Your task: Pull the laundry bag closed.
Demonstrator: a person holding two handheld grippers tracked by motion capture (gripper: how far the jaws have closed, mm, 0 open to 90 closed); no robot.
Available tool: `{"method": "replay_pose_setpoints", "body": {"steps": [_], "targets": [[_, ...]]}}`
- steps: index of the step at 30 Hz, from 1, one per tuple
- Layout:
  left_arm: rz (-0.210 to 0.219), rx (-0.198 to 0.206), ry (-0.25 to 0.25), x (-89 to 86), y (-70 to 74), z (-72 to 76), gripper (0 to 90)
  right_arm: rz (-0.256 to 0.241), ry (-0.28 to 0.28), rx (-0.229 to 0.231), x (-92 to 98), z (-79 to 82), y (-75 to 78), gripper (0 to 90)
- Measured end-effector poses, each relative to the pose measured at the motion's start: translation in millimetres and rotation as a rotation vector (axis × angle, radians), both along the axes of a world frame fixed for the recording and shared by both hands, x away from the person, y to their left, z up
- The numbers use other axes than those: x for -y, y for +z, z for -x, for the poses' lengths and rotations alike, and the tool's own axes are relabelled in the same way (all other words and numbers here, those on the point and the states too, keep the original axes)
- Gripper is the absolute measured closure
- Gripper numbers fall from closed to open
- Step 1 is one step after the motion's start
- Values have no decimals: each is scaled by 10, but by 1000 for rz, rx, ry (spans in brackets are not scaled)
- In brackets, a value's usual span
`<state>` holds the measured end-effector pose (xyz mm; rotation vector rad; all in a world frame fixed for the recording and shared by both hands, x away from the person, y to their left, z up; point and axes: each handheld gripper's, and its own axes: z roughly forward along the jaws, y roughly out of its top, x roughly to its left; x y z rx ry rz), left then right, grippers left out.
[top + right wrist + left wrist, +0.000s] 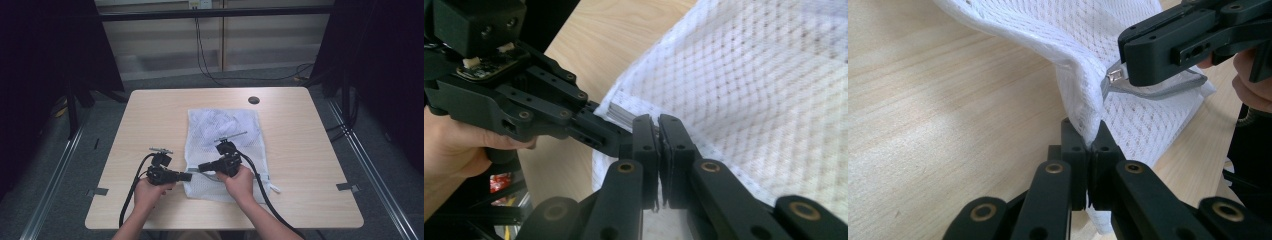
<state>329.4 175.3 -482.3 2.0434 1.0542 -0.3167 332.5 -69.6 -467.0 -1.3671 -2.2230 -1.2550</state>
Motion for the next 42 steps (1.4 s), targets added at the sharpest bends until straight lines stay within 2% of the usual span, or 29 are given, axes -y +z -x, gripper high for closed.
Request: {"method": "replay_pose_setpoints", "body": {"steps": [14, 15, 18, 20, 28, 29, 34, 38, 41, 42], "targets": [[-6, -3, 7, 11, -2, 2, 887, 5, 6, 3, 15, 10, 0, 871], [-6, -2, -1, -5, -3, -8, 887, 17, 4, 8, 20, 8, 1, 871], [10, -13, 11, -22, -1, -11, 887, 5, -6, 3, 67, -4, -15, 871], [10, -12, 10, -22, -1, -11, 887, 18, -5, 7, 84, 3, -10, 871], [-2, -8, 8, -12, 2, -9, 886, 9, -4, 1, 118, 14, -15, 871], [9, -12, 10, -12, -2, -9, 887, 15, -4, 13, 123, 14, -18, 871], [12, -14, 9, -17, 2, -8, 887, 16, -7, 18, 183, 19, -21, 871], [22, -20, 12, -22, 5, -12, 888, 13, -17, 8, 268, 30, -24, 871], [12, -16, -3, -1, 3, -6, 888, 5, -14, 8, 312, 41, -33, 871], [0, -8, 6, 9, 6, 0, 888, 9, -13, 13, 316, 46, -34, 871]]}}
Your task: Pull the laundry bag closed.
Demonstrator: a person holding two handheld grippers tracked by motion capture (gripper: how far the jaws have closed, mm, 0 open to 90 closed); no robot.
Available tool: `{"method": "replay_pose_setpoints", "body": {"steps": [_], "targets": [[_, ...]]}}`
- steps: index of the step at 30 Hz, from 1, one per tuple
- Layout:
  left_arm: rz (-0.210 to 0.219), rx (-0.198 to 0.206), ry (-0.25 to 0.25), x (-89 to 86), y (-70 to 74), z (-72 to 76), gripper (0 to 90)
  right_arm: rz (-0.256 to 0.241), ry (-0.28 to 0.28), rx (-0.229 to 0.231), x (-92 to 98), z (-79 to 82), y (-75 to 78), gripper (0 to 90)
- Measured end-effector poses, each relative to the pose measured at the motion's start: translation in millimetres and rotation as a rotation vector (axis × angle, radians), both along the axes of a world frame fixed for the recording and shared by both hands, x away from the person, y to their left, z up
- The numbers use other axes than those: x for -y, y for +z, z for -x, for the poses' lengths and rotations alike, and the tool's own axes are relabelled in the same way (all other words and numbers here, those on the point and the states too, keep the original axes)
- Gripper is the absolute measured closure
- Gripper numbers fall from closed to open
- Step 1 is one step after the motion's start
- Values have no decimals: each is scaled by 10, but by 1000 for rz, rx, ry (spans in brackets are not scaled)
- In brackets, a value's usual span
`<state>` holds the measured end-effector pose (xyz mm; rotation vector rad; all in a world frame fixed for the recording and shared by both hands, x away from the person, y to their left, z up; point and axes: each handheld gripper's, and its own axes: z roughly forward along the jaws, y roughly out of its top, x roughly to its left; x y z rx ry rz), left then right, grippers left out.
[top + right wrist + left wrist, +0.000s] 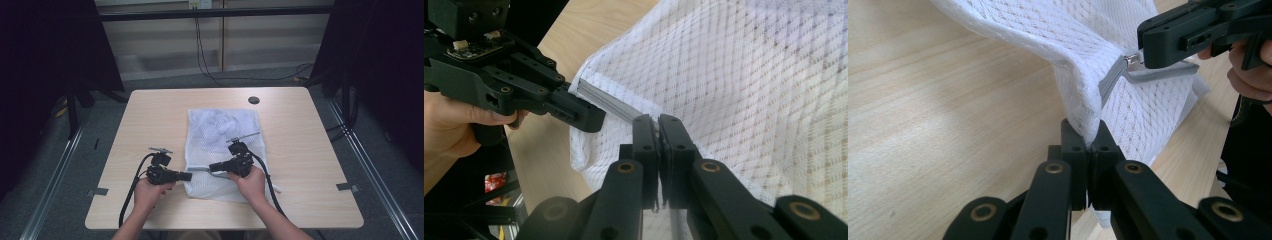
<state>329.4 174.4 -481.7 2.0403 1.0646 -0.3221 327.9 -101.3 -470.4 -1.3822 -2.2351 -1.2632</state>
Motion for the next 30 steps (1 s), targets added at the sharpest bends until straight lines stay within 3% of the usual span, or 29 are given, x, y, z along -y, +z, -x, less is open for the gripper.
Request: {"method": "replay_pose_setpoints", "body": {"steps": [5, 6, 10, 14, 24, 30], "targets": [[3, -10, -14, -11, 6, -2, 888, -8, 3, 2, 30, 16, 0, 871], [11, -14, 5, -9, 7, 6, 889, -9, 2, 5, 44, 17, 2, 871], [22, -17, 2, -14, 12, 9, 889, -26, -4, -1, 121, 15, 3, 871], [0, -4, -1, -4, 11, 15, 888, -28, 6, 3, 145, 37, 6, 871], [22, -4, -14, -5, 29, 17, 888, -43, 13, 6, 224, 59, 8, 871], [13, -7, -20, -7, 21, 15, 888, -46, 12, -5, 249, 49, -12, 871]]}}
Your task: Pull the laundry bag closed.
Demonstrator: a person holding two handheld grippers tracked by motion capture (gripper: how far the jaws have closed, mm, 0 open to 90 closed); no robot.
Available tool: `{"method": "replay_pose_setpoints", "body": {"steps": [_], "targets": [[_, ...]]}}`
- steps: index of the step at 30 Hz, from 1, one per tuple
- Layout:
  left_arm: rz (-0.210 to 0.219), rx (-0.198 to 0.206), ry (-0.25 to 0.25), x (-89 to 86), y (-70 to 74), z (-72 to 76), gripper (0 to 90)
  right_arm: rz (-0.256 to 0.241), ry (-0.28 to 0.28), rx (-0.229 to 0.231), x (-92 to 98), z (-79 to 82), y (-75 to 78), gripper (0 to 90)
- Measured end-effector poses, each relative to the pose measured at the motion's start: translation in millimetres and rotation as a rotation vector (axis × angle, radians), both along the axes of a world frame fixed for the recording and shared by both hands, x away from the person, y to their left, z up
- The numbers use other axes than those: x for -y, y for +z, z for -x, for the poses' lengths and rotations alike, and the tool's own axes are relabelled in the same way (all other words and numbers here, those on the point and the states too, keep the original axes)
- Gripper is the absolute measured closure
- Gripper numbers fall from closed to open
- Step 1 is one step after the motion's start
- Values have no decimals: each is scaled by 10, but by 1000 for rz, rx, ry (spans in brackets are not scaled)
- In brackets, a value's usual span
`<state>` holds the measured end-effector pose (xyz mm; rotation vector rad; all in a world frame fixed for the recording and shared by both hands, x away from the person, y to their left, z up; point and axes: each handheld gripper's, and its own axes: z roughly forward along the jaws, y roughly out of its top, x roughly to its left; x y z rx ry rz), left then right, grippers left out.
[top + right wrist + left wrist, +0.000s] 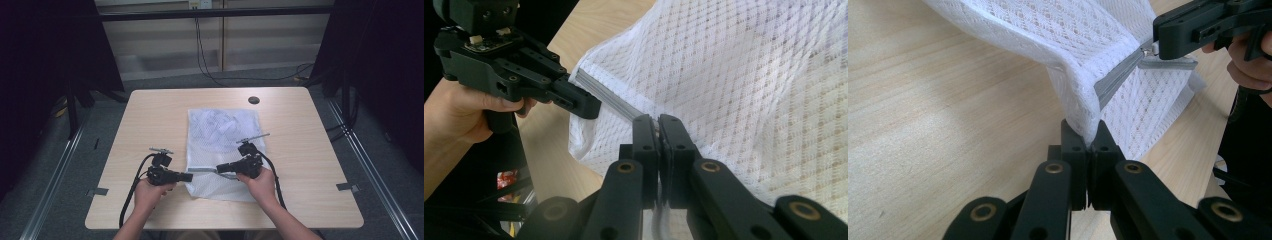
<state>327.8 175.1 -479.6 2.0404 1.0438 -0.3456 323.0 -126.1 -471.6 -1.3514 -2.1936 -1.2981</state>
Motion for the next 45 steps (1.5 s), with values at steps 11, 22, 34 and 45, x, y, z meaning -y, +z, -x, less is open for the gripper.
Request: {"method": "replay_pose_setpoints", "body": {"steps": [11, 22, 34, 45], "targets": [[6, -4, 7, 4, -2, -3, 888, 1, -6, -7, 35, -19, -4, 871], [25, -15, -1, -16, -1, -12, 888, -22, -8, -13, 120, -29, -1, 871], [18, -6, 14, -31, 6, -11, 888, -27, -28, -20, 176, -18, 18, 871], [17, -6, -3, -22, -1, -7, 888, -19, -6, -27, 186, -23, 24, 871]]}}
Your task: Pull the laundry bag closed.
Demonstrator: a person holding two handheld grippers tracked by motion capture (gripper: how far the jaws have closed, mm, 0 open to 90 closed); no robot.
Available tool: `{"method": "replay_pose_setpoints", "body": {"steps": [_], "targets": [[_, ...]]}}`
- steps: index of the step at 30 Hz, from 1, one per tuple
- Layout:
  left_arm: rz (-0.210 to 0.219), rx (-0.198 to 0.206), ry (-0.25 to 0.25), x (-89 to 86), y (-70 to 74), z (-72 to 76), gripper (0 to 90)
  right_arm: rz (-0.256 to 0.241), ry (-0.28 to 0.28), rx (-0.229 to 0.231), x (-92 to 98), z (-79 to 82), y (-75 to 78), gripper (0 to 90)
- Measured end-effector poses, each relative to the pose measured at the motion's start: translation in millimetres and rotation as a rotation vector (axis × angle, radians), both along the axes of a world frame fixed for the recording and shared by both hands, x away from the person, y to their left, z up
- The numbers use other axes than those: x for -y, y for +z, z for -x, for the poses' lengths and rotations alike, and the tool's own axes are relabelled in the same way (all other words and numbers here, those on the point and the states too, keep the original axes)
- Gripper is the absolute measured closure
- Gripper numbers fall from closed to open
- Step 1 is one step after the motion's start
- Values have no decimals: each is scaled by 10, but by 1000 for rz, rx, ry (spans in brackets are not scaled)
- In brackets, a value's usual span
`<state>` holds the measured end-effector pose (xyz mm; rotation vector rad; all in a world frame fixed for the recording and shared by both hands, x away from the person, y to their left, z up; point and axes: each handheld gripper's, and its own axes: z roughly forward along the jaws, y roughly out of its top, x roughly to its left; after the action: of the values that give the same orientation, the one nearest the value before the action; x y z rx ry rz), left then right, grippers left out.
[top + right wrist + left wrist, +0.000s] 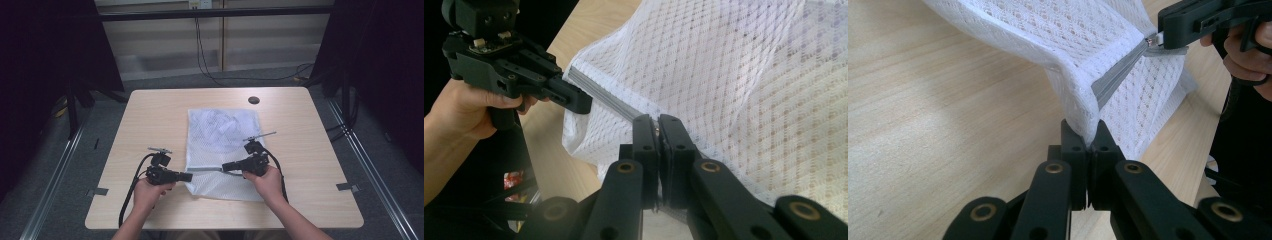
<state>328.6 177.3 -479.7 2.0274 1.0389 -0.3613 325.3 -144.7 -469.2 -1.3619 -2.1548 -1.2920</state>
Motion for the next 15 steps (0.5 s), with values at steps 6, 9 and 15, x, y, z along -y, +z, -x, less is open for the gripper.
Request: {"method": "replay_pose_setpoints", "body": {"steps": [6, 9, 15], "targets": [[6, 0, 14, 5, 10, 12, 888, -14, 0, 0, 36, 15, 8, 871], [11, -5, 10, 6, 8, 11, 888, -14, 2, 2, 38, 11, 2, 871], [9, -1, 12, 7, 7, 8, 888, -6, -1, 19, 59, 1, 4, 871]]}}
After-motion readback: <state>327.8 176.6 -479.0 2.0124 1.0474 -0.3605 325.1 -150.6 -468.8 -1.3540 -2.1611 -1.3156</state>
